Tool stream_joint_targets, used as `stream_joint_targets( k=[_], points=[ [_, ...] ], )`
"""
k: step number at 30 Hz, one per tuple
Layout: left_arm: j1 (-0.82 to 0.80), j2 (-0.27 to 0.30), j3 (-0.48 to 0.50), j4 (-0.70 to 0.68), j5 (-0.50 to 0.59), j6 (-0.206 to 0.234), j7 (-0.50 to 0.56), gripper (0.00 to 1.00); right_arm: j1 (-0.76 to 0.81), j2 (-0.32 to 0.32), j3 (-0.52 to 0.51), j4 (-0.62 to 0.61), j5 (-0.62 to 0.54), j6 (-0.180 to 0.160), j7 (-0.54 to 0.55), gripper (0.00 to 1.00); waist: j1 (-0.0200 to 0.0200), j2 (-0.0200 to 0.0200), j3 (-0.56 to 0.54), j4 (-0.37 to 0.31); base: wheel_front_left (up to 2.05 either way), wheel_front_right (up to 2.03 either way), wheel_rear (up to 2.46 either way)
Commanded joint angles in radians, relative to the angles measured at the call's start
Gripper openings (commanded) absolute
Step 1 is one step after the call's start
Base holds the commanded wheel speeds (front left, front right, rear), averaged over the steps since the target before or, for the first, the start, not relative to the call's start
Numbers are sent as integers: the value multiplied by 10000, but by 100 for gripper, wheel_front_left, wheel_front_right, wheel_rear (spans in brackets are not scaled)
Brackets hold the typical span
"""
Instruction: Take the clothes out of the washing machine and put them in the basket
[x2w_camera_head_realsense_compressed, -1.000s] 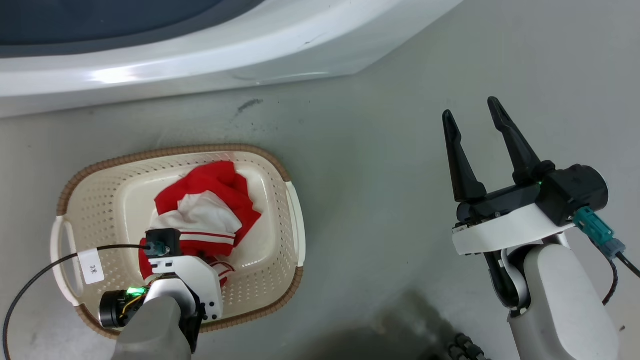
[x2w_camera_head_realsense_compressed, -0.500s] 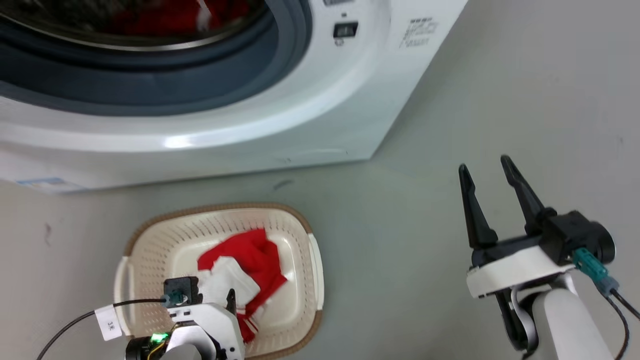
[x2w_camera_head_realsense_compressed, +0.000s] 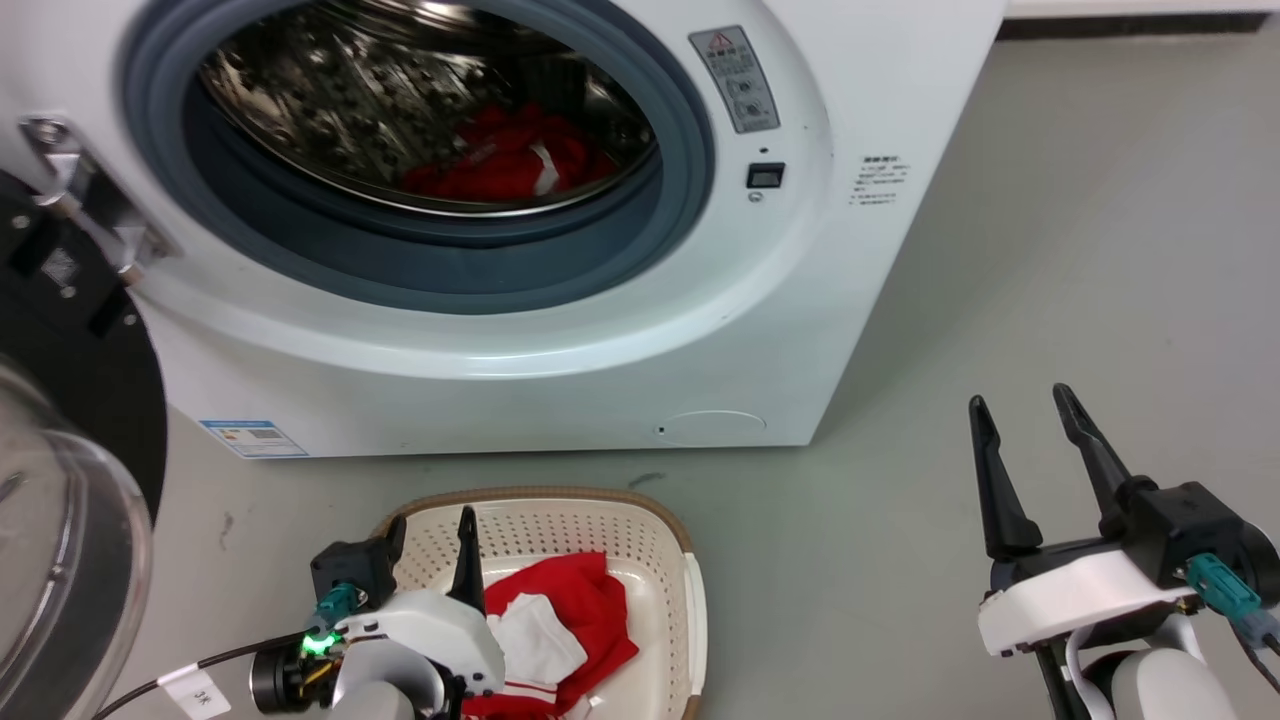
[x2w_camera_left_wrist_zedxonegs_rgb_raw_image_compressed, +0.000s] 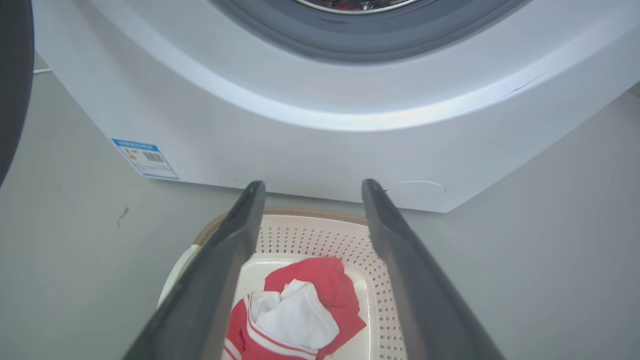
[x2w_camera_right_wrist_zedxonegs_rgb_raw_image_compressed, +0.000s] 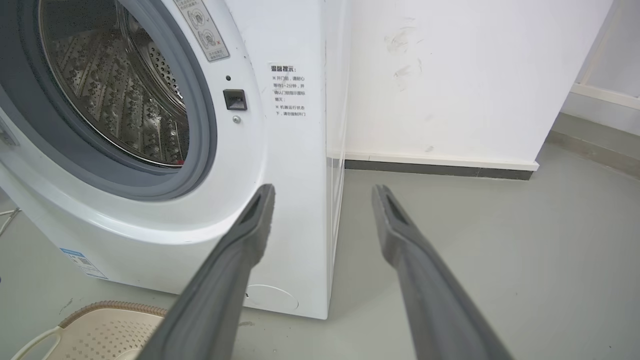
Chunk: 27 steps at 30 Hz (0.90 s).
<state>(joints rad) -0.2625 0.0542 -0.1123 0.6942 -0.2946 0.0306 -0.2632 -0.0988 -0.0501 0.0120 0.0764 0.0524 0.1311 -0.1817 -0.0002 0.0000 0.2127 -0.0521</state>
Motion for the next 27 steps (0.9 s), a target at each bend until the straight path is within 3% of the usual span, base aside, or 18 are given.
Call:
stream_joint_targets(
  k=[1, 8, 14, 21, 27],
  points=[
    [147, -20, 63, -358, 135, 74, -19, 100, 116, 1, -32, -105, -48, -7, 55, 100, 2, 0, -195, 202, 0, 0, 0],
    [661, -34, 296, -3120, 854, 195, -22, 100, 421, 1, -169, -530, -82, -7, 324, 100, 2, 0, -405, 352, 0, 0, 0],
    [-5, -36, 263, -4186, 1144, 48, -22, 100, 348, 1, -192, -797, -73, -7, 429, 100, 2, 0, -174, 388, 0, 0, 0],
    [-1619, -31, 396, -4142, 1404, -114, -23, 100, -54, 1, 22, -1107, 47, -7, 436, 100, 2, 0, 687, 152, 0, 0, 0],
    [-3501, 343, 602, -2900, 1522, -325, -21, 100, -522, 1, 304, -1284, 196, -7, 292, 100, 2, 0, 1667, -250, 0, 0, 0]
  ],
)
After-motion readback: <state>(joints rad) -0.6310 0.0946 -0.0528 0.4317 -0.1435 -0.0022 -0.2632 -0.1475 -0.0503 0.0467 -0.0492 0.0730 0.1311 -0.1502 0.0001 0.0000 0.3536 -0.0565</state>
